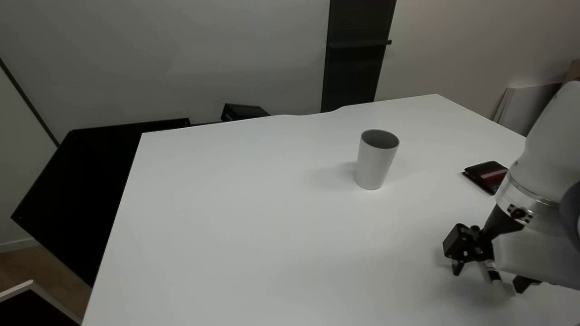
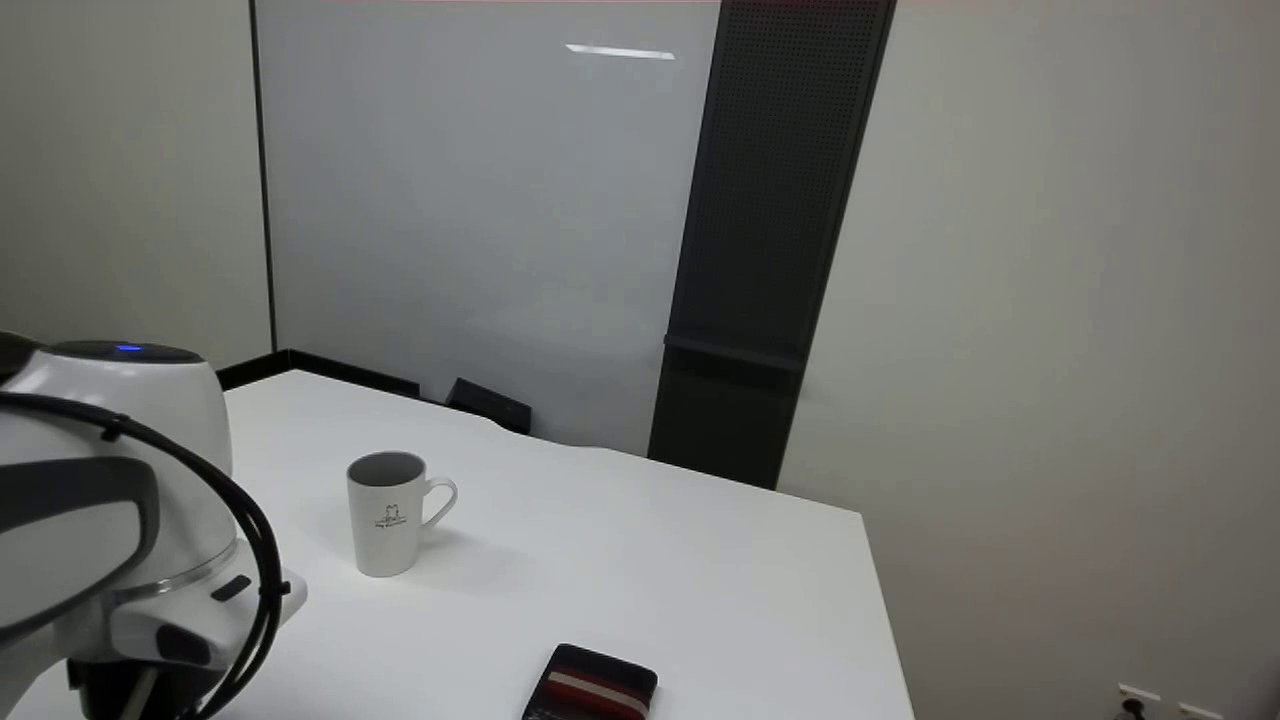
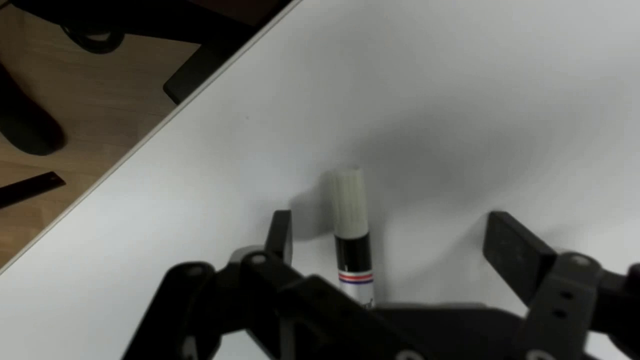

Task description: Put the marker in the white mug

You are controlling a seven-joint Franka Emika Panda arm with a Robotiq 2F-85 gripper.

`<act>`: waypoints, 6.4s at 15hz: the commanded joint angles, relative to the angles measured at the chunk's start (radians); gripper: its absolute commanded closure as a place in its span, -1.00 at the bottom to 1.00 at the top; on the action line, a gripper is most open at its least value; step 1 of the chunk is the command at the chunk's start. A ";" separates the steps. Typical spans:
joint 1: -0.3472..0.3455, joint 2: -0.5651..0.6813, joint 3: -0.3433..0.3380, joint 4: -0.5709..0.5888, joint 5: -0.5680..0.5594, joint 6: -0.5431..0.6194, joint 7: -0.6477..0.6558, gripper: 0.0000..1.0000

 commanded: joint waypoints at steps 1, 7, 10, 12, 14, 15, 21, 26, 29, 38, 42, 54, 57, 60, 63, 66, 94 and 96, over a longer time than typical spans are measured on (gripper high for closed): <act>0.003 0.015 0.014 -0.006 0.081 0.044 -0.061 -0.36; 0.049 0.017 -0.028 0.004 0.152 0.041 -0.080 0.36; 0.083 0.008 -0.075 0.020 0.145 -0.012 -0.084 0.74; 0.121 -0.005 -0.125 0.038 0.122 -0.070 -0.076 0.84; 0.156 -0.041 -0.175 0.052 0.099 -0.120 -0.056 0.84; 0.166 -0.057 -0.194 0.063 0.087 -0.143 -0.047 0.84; 0.095 -0.196 -0.163 0.166 0.011 -0.421 -0.056 0.84; -0.042 -0.286 -0.049 0.318 0.159 -0.758 -0.053 0.84; -0.106 -0.335 -0.019 0.377 0.296 -0.927 -0.060 0.84; -0.255 -0.333 -0.044 0.442 0.760 -1.069 -0.139 0.84; -0.276 -0.298 -0.038 0.489 0.920 -1.083 -0.149 0.84; -0.265 -0.044 -0.019 0.776 1.127 -1.178 -0.131 0.84; -0.265 0.007 -0.013 0.825 1.141 -1.181 -0.130 0.84; -0.265 0.050 -0.005 0.840 1.163 -1.188 -0.128 0.84; -0.259 0.086 0.001 0.837 1.172 -1.182 -0.136 0.84; -0.254 0.114 0.004 0.836 1.177 -1.169 -0.147 0.84; -0.055 -0.141 0.030 0.590 0.882 -0.667 -0.300 -1.00; -0.048 -0.194 0.039 0.536 0.746 -0.683 -0.289 -1.00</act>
